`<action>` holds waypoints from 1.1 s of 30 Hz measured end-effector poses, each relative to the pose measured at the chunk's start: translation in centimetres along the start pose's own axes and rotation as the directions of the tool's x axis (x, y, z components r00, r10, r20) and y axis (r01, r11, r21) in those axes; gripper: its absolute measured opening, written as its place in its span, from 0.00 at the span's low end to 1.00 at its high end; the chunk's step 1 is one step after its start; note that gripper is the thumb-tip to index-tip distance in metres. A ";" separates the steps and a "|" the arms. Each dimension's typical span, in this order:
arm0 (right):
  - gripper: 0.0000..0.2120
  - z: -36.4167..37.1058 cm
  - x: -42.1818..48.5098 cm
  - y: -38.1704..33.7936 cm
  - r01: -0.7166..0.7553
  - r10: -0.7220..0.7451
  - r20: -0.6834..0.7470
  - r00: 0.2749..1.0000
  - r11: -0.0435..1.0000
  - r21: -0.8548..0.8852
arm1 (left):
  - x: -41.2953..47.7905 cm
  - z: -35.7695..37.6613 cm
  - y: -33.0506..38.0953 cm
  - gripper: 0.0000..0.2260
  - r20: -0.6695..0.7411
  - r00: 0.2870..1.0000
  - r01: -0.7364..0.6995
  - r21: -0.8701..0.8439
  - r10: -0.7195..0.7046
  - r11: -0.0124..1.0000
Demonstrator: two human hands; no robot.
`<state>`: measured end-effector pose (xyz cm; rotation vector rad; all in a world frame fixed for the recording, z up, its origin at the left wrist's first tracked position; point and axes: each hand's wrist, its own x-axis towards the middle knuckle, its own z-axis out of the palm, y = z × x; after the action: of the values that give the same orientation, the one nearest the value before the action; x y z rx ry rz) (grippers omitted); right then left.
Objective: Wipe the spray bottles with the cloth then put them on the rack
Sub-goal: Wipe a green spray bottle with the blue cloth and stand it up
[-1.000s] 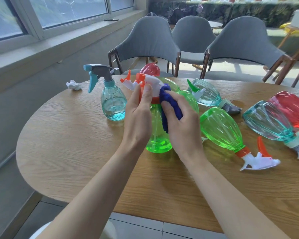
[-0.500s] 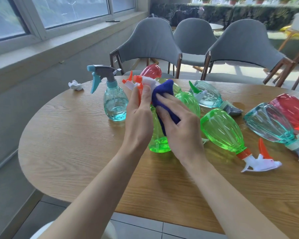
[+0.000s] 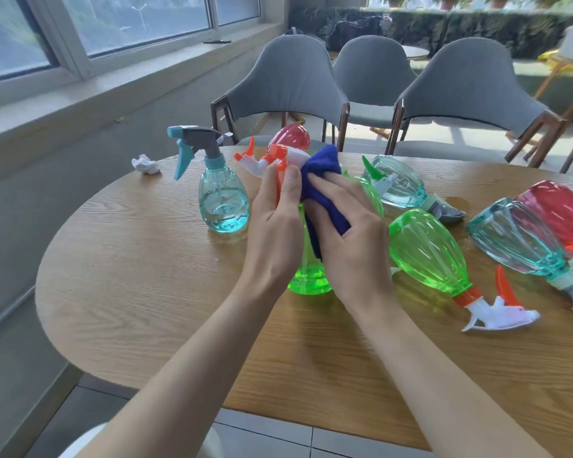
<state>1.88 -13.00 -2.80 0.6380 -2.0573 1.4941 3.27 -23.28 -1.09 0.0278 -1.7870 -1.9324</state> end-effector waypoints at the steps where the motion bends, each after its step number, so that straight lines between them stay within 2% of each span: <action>1: 0.16 0.2 -0.3 0.0 0.045 -0.045 0.018 0.999 0.999 -0.026 | 0.2 -0.1 -0.1 0.19 -0.016 1.000 0.015 -0.015 -0.016 1.000; 4: 0.18 0.5 -0.6 0.3 0.149 -0.145 0.058 0.988 0.986 -0.081 | 0.3 -0.3 0.0 0.19 -0.025 0.999 0.036 -0.062 -0.038 0.997; 7: 0.19 0.5 -0.2 0.3 0.122 -0.119 0.041 0.992 0.989 -0.087 | 0.1 -0.3 0.0 0.15 0.018 1.000 0.010 -0.072 -0.009 0.997; 10: 0.21 0.2 0.5 0.4 -0.015 0.017 0.034 0.999 0.997 -0.074 | -0.5 -0.1 0.4 0.14 0.086 0.996 -0.013 -0.067 0.019 0.998; 12: 0.22 -0.3 1.2 0.7 -0.194 0.189 0.085 0.978 0.980 0.048 | -0.8 0.1 0.8 0.12 0.125 0.992 -0.019 -0.051 0.025 0.999; 14: 0.20 -0.9 1.8 1.0 -0.340 0.311 0.151 0.938 0.907 0.248 | -1.1 0.3 1.2 0.12 0.156 0.988 -0.017 -0.030 0.021 0.999; 18: 0.15 -1.3 2.1 0.8 -0.391 0.358 0.160 0.920 0.809 0.439 | -1.0 0.1 1.8 0.12 0.132 0.991 0.000 -0.032 0.005 0.999; 21: 0.14 -1.2 2.1 0.9 -0.459 0.475 0.149 0.867 0.646 0.610 | -0.9 0.1 1.6 0.12 0.120 0.993 0.000 -0.016 0.002 1.000; 27: 0.14 -1.1 2.1 0.3 -0.467 0.574 0.099 0.813 0.541 0.699 | -0.5 0.0 0.5 0.15 0.094 0.995 -0.012 -0.041 0.016 0.999; 33: 0.15 -1.8 1.9 0.3 -0.527 0.520 0.261 0.813 0.465 0.712 | 0.2 -0.6 0.3 0.20 0.098 0.993 0.071 -0.072 -0.064 0.995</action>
<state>0.52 -11.29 -1.32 0.2551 -1.5969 2.8077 3.41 -23.89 -0.89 -0.0308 -1.7942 -2.0797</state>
